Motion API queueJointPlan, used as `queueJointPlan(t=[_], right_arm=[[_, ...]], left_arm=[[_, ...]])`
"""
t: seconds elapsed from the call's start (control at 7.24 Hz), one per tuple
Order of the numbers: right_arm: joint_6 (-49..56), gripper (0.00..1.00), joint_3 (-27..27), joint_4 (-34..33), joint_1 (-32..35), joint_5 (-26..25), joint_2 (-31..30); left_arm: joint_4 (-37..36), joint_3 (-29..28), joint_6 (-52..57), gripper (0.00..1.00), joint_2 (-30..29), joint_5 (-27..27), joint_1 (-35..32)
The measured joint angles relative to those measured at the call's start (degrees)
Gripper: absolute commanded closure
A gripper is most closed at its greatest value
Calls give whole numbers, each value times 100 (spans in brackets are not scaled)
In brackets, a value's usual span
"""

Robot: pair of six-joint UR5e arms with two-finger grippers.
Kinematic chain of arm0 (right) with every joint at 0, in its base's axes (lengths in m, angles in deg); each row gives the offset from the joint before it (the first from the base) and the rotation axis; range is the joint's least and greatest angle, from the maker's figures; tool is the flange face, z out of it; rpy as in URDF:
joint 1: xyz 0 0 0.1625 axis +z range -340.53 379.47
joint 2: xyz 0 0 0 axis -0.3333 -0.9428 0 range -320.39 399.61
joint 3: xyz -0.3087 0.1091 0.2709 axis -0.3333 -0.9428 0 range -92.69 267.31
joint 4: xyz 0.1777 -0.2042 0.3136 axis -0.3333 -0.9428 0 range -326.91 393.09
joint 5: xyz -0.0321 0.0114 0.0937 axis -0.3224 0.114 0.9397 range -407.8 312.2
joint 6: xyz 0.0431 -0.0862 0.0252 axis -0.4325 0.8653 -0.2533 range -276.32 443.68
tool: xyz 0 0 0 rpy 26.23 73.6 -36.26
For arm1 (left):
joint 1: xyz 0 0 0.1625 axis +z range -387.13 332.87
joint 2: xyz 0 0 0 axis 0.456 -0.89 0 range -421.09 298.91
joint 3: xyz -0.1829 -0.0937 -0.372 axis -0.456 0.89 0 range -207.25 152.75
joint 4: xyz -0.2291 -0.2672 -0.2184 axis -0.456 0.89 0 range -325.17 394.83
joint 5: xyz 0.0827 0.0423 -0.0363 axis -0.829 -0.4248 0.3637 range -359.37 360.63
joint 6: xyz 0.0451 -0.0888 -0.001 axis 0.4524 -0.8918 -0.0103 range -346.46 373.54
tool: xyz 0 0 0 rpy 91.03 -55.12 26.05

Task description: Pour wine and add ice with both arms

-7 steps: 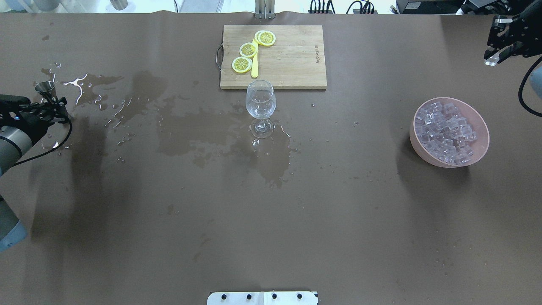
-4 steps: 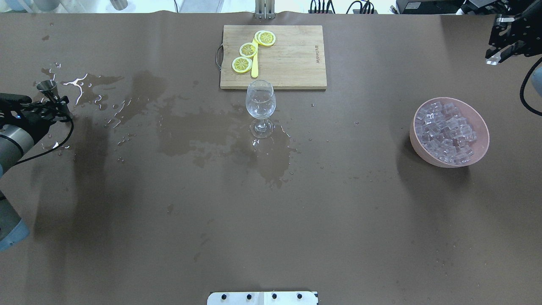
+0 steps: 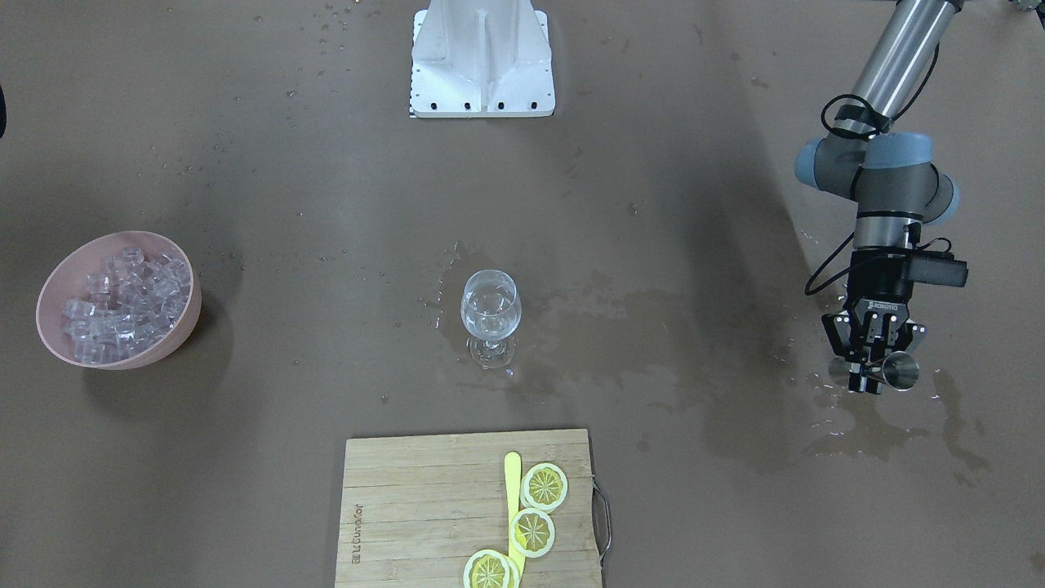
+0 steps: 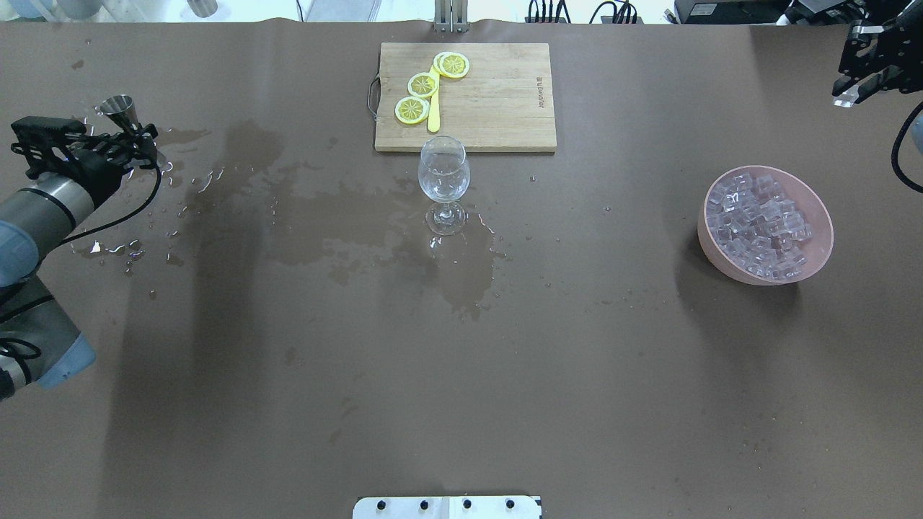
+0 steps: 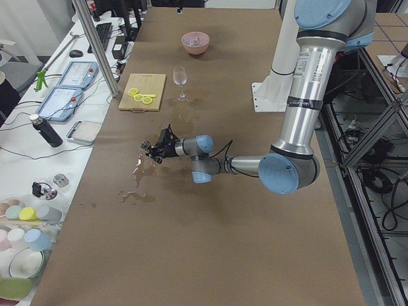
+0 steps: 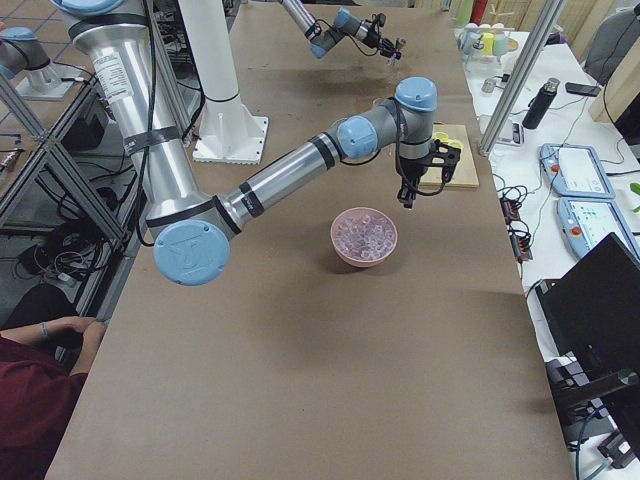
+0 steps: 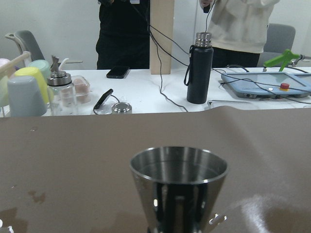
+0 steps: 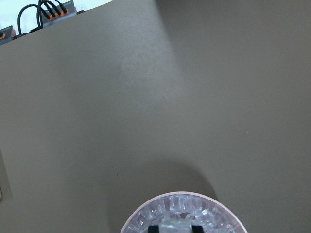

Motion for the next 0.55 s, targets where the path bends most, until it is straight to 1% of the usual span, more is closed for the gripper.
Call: queueJointPlan(t=[0.28, 0.55], right_arm=[[0, 77, 37, 4, 7, 0, -19], [0, 77, 76, 1, 18, 2, -38]], left_arm=[[-575, 547, -7, 100, -248, 103, -12], [-1569, 1328, -13, 100, -473, 114, 93]])
